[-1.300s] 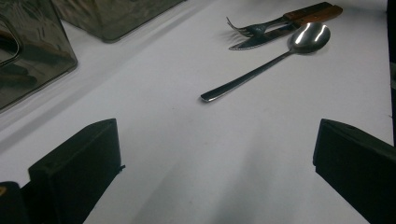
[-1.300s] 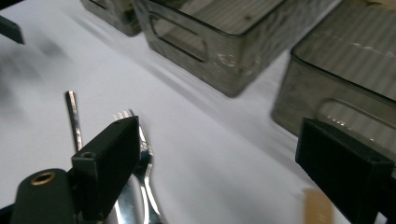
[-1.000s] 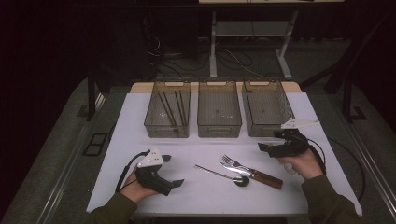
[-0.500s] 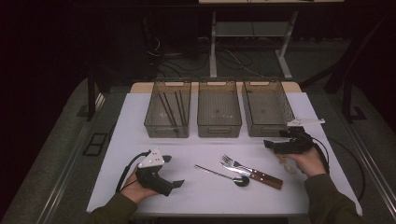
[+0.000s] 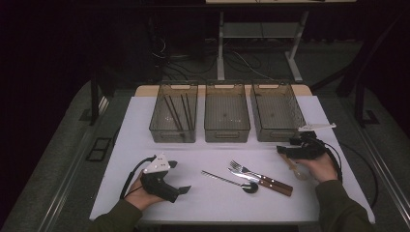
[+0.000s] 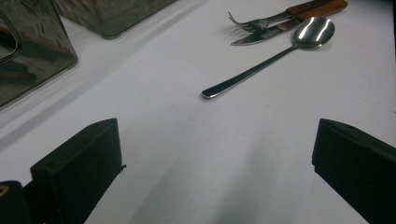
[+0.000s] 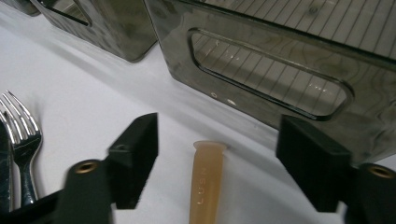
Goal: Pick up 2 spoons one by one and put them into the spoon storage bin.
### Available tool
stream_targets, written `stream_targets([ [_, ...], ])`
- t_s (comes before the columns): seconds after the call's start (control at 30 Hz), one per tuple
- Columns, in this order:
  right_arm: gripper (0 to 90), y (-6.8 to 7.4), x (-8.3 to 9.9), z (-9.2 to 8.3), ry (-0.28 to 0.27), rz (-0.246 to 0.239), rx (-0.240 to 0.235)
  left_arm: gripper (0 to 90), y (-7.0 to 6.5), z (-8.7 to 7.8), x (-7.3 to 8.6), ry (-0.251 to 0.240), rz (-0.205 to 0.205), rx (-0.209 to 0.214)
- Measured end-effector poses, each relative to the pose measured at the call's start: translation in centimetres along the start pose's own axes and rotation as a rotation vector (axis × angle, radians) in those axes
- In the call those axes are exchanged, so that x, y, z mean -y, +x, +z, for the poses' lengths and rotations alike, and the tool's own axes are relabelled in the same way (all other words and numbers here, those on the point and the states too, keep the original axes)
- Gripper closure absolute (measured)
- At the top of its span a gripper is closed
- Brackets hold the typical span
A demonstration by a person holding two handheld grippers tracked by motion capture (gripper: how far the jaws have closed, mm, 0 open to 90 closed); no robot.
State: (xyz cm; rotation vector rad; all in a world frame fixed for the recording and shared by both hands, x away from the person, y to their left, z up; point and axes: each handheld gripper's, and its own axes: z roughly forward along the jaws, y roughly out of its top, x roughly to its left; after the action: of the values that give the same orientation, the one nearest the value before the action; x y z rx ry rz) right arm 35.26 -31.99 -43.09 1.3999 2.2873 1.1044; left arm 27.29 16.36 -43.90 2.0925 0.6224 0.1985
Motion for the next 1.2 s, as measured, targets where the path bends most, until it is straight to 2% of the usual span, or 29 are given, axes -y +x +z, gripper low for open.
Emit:
stream_targets([
  [0.1,36.4,-0.2,0.0,0.2,0.002,0.012,-0.010,0.5,-0.1,0.0,0.0,0.001,0.002,0.000],
  [0.2,39.6,-0.1,0.1,0.6,0.026,0.007,-0.011,0.5,0.0,0.0,0.0,0.003,0.001,0.000],
  [0.63,54.7,0.7,0.3,1.6,0.124,-0.061,0.013,0.8,-0.1,0.0,0.0,0.006,0.002,0.001],
  [0.83,59.2,0.8,0.3,1.8,0.142,-0.073,0.013,0.8,-0.1,0.0,0.0,0.007,0.003,0.001],
  [1.2,67.2,1.4,0.3,1.8,0.157,-0.137,0.057,1.1,-0.1,0.0,0.0,0.010,0.005,-0.002],
])
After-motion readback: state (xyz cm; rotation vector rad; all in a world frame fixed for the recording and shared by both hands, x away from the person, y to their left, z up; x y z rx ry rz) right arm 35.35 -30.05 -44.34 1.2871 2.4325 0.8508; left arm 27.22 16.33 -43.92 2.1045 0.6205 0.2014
